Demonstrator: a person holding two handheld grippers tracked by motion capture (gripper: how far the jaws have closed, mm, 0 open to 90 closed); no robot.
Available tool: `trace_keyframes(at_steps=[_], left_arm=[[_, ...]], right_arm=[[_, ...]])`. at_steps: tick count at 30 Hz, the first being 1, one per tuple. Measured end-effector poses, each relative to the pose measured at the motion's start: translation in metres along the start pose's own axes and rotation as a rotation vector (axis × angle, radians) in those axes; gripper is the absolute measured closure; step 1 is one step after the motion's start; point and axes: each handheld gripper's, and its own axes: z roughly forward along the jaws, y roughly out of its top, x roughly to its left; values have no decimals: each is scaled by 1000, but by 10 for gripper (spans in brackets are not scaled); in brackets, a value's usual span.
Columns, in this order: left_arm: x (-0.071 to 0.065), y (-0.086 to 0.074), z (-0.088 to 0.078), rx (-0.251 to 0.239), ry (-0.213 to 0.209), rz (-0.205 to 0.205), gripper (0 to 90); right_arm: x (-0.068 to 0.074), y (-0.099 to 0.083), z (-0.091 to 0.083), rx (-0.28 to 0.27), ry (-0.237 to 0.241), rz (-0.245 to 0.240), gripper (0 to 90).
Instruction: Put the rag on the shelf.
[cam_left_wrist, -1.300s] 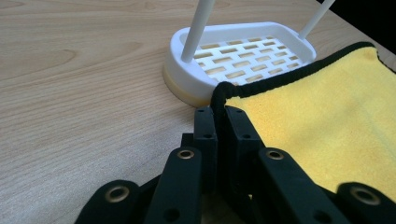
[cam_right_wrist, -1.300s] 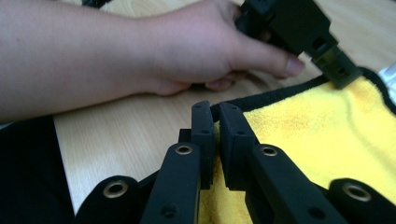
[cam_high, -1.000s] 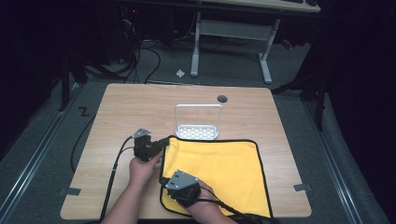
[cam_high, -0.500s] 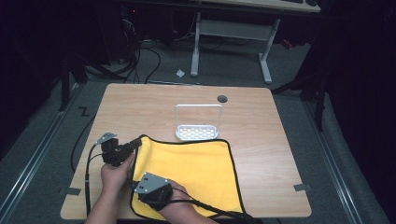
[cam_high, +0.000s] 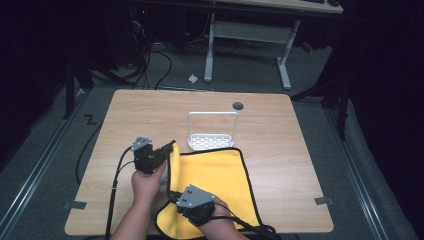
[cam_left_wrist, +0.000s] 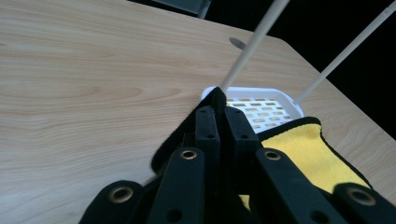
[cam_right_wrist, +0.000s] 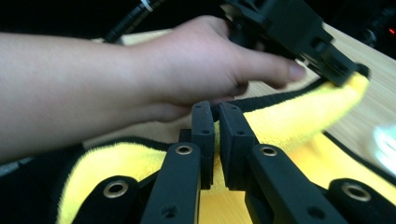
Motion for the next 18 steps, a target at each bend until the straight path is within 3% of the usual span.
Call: trace_keyframes(at_steps=[4, 11, 18], left_arm=[[-14, 0, 14, 12, -8, -8, 854], [-39, 0, 35, 43, -12, 34, 853], [-61, 5, 50, 57, -26, 71, 853]], right_arm=[[-17, -19, -20, 11, -39, 31, 858], [-39, -50, -50, 41, -100, 78, 857], [-55, -67, -71, 40, -137, 116, 857]])
